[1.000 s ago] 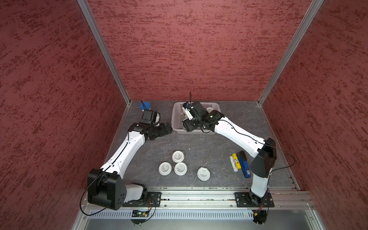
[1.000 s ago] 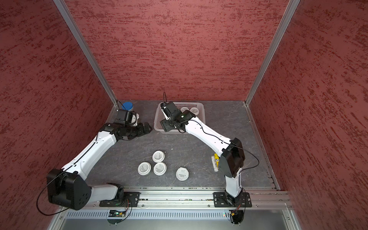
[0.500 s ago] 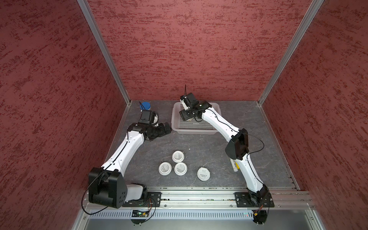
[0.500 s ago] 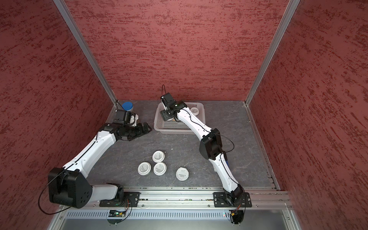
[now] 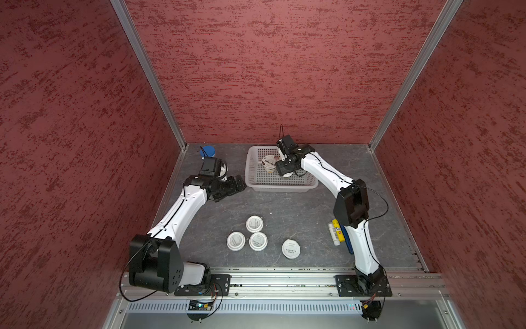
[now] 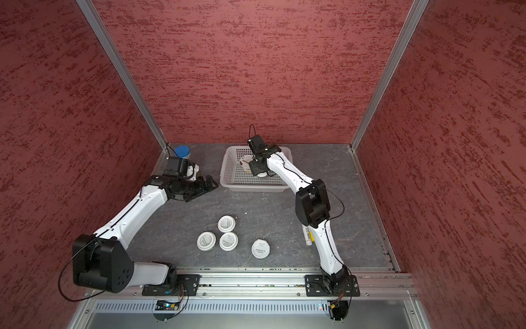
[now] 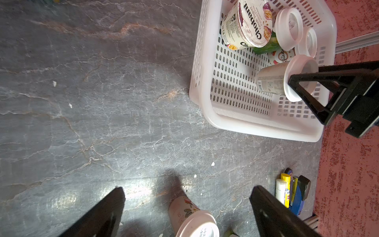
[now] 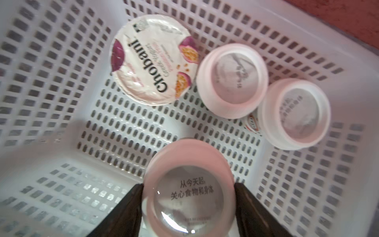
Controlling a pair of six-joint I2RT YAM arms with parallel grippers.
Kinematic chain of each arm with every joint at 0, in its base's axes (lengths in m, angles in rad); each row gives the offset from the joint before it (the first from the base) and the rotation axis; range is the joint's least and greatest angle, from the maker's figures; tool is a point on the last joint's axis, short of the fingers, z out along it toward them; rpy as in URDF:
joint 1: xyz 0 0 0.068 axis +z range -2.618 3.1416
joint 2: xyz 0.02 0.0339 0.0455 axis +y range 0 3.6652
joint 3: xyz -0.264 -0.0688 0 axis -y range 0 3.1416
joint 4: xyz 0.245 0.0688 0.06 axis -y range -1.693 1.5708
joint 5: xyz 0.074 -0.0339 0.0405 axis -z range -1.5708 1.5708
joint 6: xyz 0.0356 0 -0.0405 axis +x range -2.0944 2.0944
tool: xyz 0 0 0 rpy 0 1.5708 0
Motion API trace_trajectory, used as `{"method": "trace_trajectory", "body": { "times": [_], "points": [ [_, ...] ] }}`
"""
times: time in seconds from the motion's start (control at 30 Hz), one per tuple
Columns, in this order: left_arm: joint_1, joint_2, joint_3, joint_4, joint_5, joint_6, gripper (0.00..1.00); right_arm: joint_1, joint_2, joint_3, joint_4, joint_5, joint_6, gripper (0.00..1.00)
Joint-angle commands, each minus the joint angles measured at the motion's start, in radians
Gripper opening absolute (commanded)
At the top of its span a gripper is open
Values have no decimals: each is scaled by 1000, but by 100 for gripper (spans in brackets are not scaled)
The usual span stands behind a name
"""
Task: Put the yogurt in the basket
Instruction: Place the yogurt in the basket.
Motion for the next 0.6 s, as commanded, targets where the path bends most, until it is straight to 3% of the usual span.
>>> {"method": "trace_trajectory", "body": {
  "times": [0.0, 0.57],
  "points": [
    [6, -4, -11, 15, 6, 1, 100, -36, -47, -25, 41, 42, 0, 71],
    [6, -2, -10, 10, -2, 6, 100, -106, 17, 5, 51, 40, -5, 71]
  ]
}}
